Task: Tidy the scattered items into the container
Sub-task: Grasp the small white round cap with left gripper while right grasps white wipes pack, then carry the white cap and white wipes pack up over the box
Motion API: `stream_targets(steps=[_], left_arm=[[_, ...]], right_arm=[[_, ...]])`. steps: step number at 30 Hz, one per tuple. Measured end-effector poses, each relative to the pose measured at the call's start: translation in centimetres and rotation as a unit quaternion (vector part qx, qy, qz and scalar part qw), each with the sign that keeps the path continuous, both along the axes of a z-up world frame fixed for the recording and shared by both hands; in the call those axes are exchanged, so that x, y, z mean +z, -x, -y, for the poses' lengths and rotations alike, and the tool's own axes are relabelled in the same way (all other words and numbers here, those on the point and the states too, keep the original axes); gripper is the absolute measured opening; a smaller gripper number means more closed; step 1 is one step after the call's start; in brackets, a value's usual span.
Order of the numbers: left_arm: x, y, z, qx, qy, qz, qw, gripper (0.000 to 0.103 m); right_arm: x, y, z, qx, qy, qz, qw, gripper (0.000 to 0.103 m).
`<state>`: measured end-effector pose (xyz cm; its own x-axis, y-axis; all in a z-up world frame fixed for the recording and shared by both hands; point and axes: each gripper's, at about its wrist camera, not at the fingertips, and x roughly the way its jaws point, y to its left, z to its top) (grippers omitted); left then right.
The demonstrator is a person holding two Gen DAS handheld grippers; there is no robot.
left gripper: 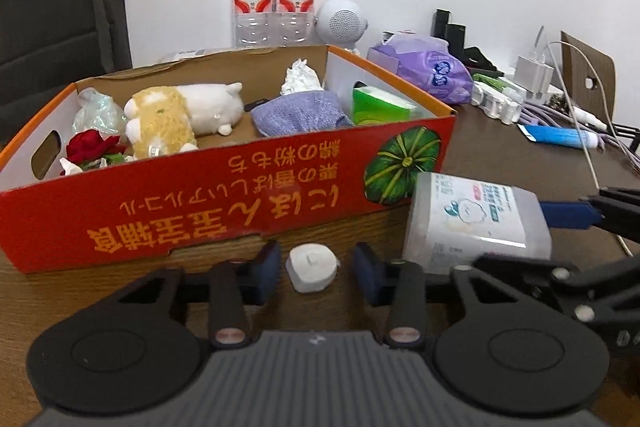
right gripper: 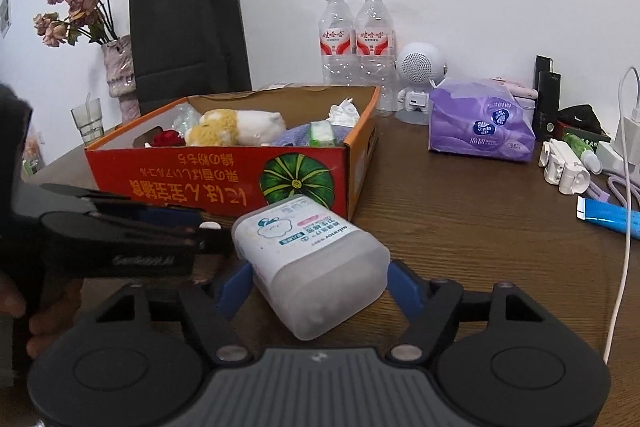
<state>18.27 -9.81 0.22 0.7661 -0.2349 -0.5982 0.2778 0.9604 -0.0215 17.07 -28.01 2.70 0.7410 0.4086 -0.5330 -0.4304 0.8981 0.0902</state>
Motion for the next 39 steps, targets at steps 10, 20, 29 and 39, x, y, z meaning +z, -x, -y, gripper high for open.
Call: stream_targets(steps=[10, 20, 29, 39], left_arm=[[0.5, 3.0, -2.8, 0.029, 0.007, -0.007, 0.9995, 0.028], [1.8, 11.0, -6.8, 0.072, 0.042, -0.008, 0.9965, 0.028], [2.9, 15.9, -8.8, 0.129, 0.021, 0.022, 0.9912, 0.028], [3.4, 22.6, -6.4, 0.116, -0.026, 0.1, 0.9879, 0.028]], right_arm=[[1.6, 1.3, 0.1, 0.049, -0.017, 0.02, 0.998, 0.095], [0.0, -2.9, -3.5, 0.104, 0.034, -0.023, 0.994, 0.091], [0.2, 2.8, -5.0, 0.023, 0.03, -0.029, 0.999, 0.065], [1.7, 17.8, -6.8, -0.054, -0.005, -0.013, 0.998, 0.065]])
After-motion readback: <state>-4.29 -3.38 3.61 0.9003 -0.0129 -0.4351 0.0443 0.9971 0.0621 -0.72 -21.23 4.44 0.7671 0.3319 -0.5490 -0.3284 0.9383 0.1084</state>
